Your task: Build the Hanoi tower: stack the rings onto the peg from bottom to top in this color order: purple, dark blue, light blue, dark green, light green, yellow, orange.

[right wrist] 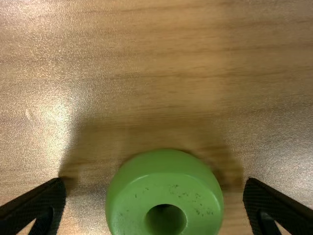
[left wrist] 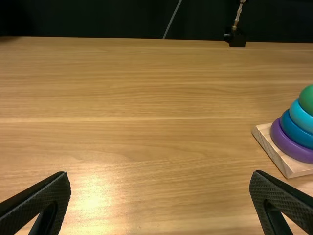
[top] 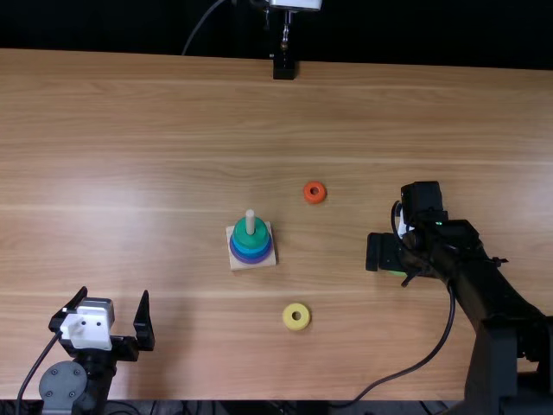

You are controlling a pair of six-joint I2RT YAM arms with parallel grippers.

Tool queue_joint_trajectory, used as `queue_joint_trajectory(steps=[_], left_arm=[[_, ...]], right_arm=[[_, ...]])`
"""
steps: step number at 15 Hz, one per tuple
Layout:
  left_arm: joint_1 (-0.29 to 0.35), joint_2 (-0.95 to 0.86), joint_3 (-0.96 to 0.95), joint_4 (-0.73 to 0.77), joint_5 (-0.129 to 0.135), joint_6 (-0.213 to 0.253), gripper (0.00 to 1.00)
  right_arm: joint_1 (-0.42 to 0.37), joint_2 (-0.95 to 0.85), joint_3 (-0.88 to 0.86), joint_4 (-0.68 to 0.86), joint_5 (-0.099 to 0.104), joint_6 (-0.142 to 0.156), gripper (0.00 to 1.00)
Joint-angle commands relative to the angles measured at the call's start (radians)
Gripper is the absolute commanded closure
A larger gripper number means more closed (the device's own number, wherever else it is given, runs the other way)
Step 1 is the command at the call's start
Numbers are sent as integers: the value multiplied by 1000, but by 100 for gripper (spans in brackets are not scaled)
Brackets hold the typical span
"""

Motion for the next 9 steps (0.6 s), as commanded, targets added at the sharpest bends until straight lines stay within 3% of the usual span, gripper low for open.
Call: queue_joint_trajectory(steps=[1, 2, 3, 4, 7, 9], left_arm=[[9, -12, -103, -78, 6, 5, 0], [9, -12, -103, -78, 6, 5, 0], [9, -12, -103, -78, 6, 5, 0], [9, -12, -103, -78, 6, 5, 0], [9, -12, -103, -78, 6, 5, 0], [9, -12, -103, -78, 6, 5, 0]], right_arm=[[7, 15, -5, -1, 21, 2, 55], [7, 15, -10, -1, 17, 0, 80], [9, 15, -11, -5, 16, 0, 96], [9, 15, -11, -7, 12, -1, 100], [26, 6, 4, 1, 14, -1, 100], [69, 4, 108, -21, 16, 4, 100]])
